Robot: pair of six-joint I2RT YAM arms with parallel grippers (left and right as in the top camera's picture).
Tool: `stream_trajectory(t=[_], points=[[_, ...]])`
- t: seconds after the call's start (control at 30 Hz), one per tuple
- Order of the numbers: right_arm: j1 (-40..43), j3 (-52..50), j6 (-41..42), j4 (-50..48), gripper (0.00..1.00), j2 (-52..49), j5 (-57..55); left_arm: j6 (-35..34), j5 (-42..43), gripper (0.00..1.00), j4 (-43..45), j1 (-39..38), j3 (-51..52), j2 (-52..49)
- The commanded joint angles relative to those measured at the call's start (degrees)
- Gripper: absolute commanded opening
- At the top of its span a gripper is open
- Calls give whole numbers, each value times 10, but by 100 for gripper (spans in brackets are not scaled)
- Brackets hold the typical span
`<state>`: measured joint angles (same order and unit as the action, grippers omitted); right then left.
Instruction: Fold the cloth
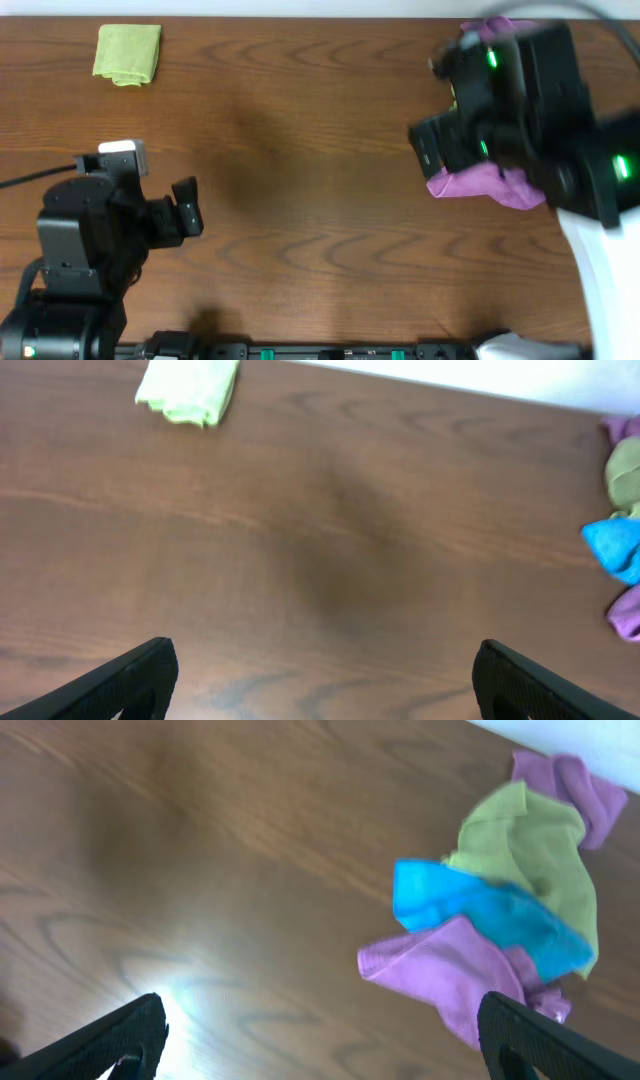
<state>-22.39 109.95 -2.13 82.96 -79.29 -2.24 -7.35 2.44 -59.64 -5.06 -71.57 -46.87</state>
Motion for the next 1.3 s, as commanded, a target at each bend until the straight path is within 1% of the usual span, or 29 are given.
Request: stream_trajectory(t=[0.0, 0.07, 0.17, 0.27, 0.37, 0.57, 0.97, 1.27], points=[[-12, -132, 19, -39, 99, 117, -29, 10, -14, 95, -5, -2, 20, 1], [-13, -248, 42, -95, 99, 199, -29, 10, -13, 96, -4, -2, 27, 1], [-13, -395, 66, -167, 99, 307, -13, 10, -11, 95, 0, -2, 28, 1], [-13, -497, 82, -214, 99, 384, 0, 9, -4, 95, 7, -2, 28, 0], [-13, -559, 92, -244, 99, 428, 6, 9, -1, 95, 14, -2, 28, 0], [-13, -583, 116, -264, 99, 432, 6, 10, -1, 95, 9, -2, 28, 0], [-13, -583, 115, -275, 99, 430, 9, 9, -1, 95, 9, -2, 28, 0], [-13, -583, 115, -264, 99, 430, 10, 10, -1, 95, 9, -2, 28, 0]])
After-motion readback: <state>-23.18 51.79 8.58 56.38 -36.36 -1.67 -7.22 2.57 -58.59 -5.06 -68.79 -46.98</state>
